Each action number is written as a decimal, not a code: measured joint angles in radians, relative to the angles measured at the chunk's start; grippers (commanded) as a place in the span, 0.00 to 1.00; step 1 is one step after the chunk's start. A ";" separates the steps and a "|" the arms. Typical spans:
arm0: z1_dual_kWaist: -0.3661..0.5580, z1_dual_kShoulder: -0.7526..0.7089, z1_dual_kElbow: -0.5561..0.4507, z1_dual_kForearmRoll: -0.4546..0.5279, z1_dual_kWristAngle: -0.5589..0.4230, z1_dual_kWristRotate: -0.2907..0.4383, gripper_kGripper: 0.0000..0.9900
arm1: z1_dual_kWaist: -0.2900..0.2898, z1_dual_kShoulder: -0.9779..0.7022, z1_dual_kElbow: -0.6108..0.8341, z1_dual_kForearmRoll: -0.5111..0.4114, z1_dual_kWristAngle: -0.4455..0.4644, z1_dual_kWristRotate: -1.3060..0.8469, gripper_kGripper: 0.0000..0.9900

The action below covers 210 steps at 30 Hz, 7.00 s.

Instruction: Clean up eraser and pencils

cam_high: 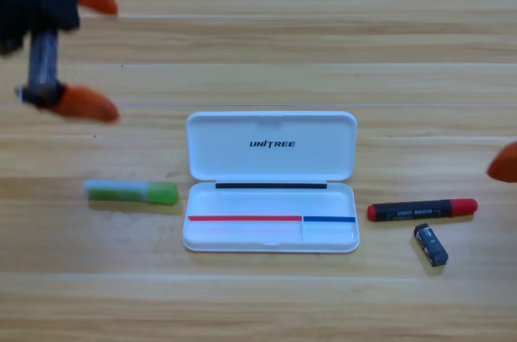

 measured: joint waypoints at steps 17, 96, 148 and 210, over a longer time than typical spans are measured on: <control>0.305 0.393 -0.311 0.283 -0.024 0.363 0.99 | 0.007 0.467 -0.043 0.008 -0.088 0.270 0.95; 0.342 0.623 0.082 -0.128 -0.163 0.310 0.96 | 0.082 0.891 -0.741 0.383 0.089 -0.785 0.00; 0.129 0.448 -0.189 0.191 -0.104 0.073 0.00 | -0.089 0.643 -0.379 0.243 0.074 -0.879 0.95; -0.017 0.771 -0.349 0.175 -0.167 -0.036 0.15 | -0.094 0.561 -0.321 0.196 0.099 -0.974 0.00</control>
